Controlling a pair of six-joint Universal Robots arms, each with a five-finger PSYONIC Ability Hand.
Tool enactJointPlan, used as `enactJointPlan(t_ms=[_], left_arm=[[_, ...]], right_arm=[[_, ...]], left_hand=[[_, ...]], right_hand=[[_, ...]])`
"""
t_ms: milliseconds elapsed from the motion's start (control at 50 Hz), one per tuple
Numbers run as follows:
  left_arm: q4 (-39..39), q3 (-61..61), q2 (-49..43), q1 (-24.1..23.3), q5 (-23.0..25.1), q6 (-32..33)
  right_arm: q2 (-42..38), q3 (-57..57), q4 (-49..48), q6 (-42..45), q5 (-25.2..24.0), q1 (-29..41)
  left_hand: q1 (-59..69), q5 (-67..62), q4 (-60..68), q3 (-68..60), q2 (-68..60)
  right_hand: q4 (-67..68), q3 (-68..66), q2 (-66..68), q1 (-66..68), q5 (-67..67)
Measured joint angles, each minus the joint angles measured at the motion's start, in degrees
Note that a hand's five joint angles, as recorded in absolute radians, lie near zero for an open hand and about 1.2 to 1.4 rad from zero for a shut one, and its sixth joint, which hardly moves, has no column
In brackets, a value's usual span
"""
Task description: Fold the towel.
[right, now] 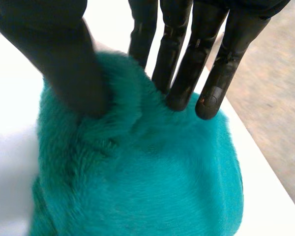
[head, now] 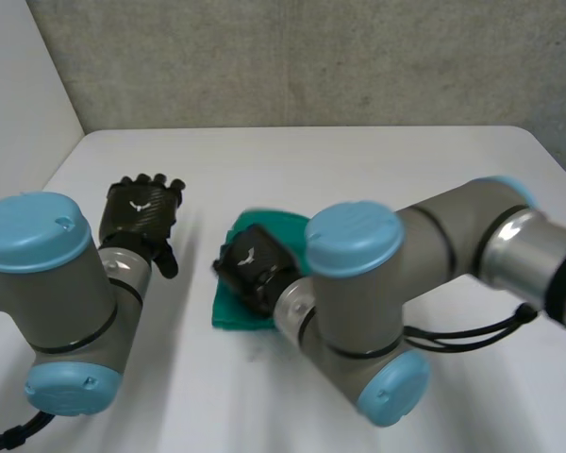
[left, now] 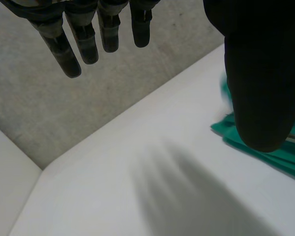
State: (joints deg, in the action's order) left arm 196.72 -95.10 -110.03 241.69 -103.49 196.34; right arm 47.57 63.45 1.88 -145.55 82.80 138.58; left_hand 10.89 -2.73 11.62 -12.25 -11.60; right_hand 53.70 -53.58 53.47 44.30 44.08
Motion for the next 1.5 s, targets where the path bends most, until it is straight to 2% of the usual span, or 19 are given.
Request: enactJointPlan(t_ms=[20, 40, 80, 120, 240, 340, 500, 620, 820, 840, 860, 1080, 1180, 1300, 1320, 1340, 1400, 1440, 1500], left_arm=[[0.12, 0.01, 0.28, 0.29, -0.07, -0.01], [0.17, 0.05, 0.38, 0.44, -0.06, 0.00], [0.29, 0.40, 0.48, 0.59, 0.05, -0.01], [0.41, 0.96, 0.41, 0.50, 0.20, -0.03], [0.74, 3.16, -0.06, -0.42, 0.91, -1.20], [0.55, 6.92, -1.29, -3.96, 5.28, -7.77], [-1.77, 10.46, -4.93, -9.27, 11.00, -16.55], [-6.74, 12.13, -9.82, -11.24, 9.40, -17.78], [-11.00, 12.01, -13.45, -8.48, -0.60, -11.89], [-10.75, 8.03, -13.58, -4.90, -0.64, -6.37], [-10.74, 7.64, -13.49, -4.89, 0.08, -6.28], [-10.99, 6.58, -10.00, -5.70, 5.71, -6.58], [-11.38, 7.76, -5.17, -5.64, 6.14, -6.75], [-14.37, 12.89, 3.64, -4.17, 5.91, -7.33], [-14.37, 12.89, 3.64, -4.17, 5.91, -7.33], [-16.25, 14.88, 6.08, -2.99, 6.05, -8.10], [-18.75, 16.94, 8.30, -1.44, 6.59, -9.39], [-22.87, 19.85, 11.00, 0.93, 8.36, -12.03], [-27.45, 22.23, 13.11, 3.36, 11.75, -15.63]], right_arm=[[-0.64, -0.35, -0.16, 0.27, -0.40, 0.45], [-1.46, -0.71, -0.63, 0.65, -0.89, 0.93], [-2.11, -0.70, -2.18, 1.02, -0.93, 1.10], [-1.82, -0.04, -4.46, 0.87, 0.21, 0.71], [1.87, 2.94, -8.92, -2.36, 4.74, -0.73], [8.33, 7.43, -10.90, -13.98, 9.03, -5.41], [9.66, 8.19, -5.23, -28.26, 9.17, -10.81], [7.63, 5.88, -0.43, -34.83, 7.62, -13.13], [0.77, -0.57, 4.97, -35.90, 4.77, -13.01], [-6.65, -7.47, 9.47, -34.73, 4.88, -10.97], [-7.37, -8.19, 10.09, -34.27, 5.02, -10.83], [-6.79, -10.42, 12.39, -30.52, 6.00, -10.98], [-0.63, -9.67, 11.47, -30.23, 7.55, -11.22], [13.82, -4.03, 5.52, -29.42, 14.67, -12.60], [13.82, -4.03, 5.52, -29.42, 14.67, -12.60], [18.41, -1.42, 3.02, -28.63, 16.81, -13.66], [22.50, 1.17, 0.85, -27.53, 18.43, -14.94], [27.49, 4.44, -1.52, -25.56, 19.95, -17.12], [30.33, 6.43, -1.81, -23.40, 20.43, -19.46]], left_hand=[[0.00, 0.00, 0.00, 0.00, 0.00], [0.00, 0.00, 0.00, 0.00, 0.00], [0.00, 0.00, 0.00, 0.00, 0.00], [0.00, 0.00, 0.00, 0.00, 0.00], [0.00, 0.00, 0.00, 0.00, 0.00], [0.00, 0.00, 0.00, 0.00, 0.00], [0.00, 0.00, -0.54, 0.00, 0.00], [0.20, 0.00, -0.39, 0.00, -0.12], [0.19, 0.00, -0.39, 0.00, -0.01], [0.01, 0.00, -0.53, 0.00, 0.00], [0.01, 0.00, -0.53, 0.00, 0.00], [0.01, 0.00, -0.53, 0.00, 0.00], [0.01, 0.00, -0.53, 0.00, 0.00], [0.01, 0.01, -0.53, 0.00, 0.00], [0.01, 0.01, -0.53, 0.00, 0.00], [0.01, 0.00, -0.53, 0.00, 0.00], [0.01, 0.01, -0.53, 0.00, 0.00], [0.01, 0.00, -0.53, 0.00, 0.00], [0.01, 0.00, -0.53, 0.00, 0.00]], right_hand=[[-2.18, 2.20, -2.18, -2.11, -2.05], [-17.96, 18.07, -18.31, -16.13, -17.55], [-31.91, 32.07, -32.95, -26.49, -31.77], [-40.20, 40.92, -40.51, -32.53, -39.66], [-40.46, 41.55, -40.94, -32.65, -40.09], [-40.46, 41.55, -40.94, -32.65, -40.09], [-40.46, 41.55, -40.94, -32.65, -40.09], [-40.46, 41.55, -40.94, -32.65, -40.09], [-40.46, 41.55, -40.94, -32.65, -40.09], [-40.46, 41.55, -40.94, -32.65, -40.09], [-40.46, 41.55, -40.94, -32.65, -40.09], [-40.46, 41.55, -40.94, -32.65, -40.09], [-40.46, 41.55, -40.94, -32.65, -40.09], [-40.46, 41.55, -40.94, -32.65, -40.09], [-40.46, 41.55, -40.94, -32.65, -40.09], [-40.46, 41.55, -40.94, -32.65, -40.09], [-40.46, 41.55, -40.94, -32.65, -40.08], [-40.46, 41.55, -40.94, -32.65, -40.09], [-40.46, 41.55, -40.94, -32.65, -40.09]])
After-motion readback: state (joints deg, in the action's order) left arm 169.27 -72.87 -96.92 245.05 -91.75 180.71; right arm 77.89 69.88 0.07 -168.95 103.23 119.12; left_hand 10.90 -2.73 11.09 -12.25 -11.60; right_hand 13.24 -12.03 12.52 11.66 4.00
